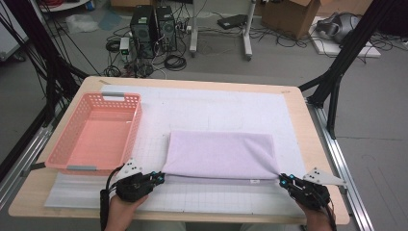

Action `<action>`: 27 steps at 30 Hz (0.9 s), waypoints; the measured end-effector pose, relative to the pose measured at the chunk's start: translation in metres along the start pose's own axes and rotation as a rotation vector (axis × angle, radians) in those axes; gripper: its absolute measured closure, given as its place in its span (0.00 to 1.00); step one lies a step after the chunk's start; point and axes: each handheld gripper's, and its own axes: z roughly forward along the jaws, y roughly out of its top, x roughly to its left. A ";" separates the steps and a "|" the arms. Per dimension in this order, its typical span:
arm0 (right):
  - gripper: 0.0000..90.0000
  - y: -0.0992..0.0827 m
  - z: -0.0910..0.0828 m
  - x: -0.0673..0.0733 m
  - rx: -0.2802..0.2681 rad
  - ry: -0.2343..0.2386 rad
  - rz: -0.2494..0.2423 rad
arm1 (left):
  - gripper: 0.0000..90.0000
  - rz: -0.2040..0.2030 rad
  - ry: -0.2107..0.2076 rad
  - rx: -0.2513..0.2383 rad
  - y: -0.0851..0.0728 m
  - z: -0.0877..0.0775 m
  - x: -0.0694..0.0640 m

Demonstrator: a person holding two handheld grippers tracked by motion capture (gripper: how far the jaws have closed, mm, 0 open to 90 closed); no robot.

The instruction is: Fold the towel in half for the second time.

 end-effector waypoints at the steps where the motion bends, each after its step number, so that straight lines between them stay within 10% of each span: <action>1: 0.93 -0.001 0.000 0.001 0.004 -0.001 -0.002 | 0.97 0.004 0.001 0.001 -0.001 -0.001 -0.001; 8: 0.69 0.000 -0.002 -0.002 -0.013 -0.033 0.032 | 0.52 -0.041 -0.008 -0.082 0.005 -0.006 0.002; 12: 0.76 0.010 0.002 0.001 -0.061 -0.042 0.007 | 0.58 -0.063 0.003 -0.062 0.012 0.007 0.004; 21: 0.84 0.017 0.045 0.008 0.051 -0.027 -0.060 | 0.74 -0.003 0.051 0.062 0.018 0.044 0.007; 27: 0.85 0.009 0.044 0.006 0.088 -0.017 -0.052 | 0.76 0.039 0.099 0.083 0.014 0.041 -0.001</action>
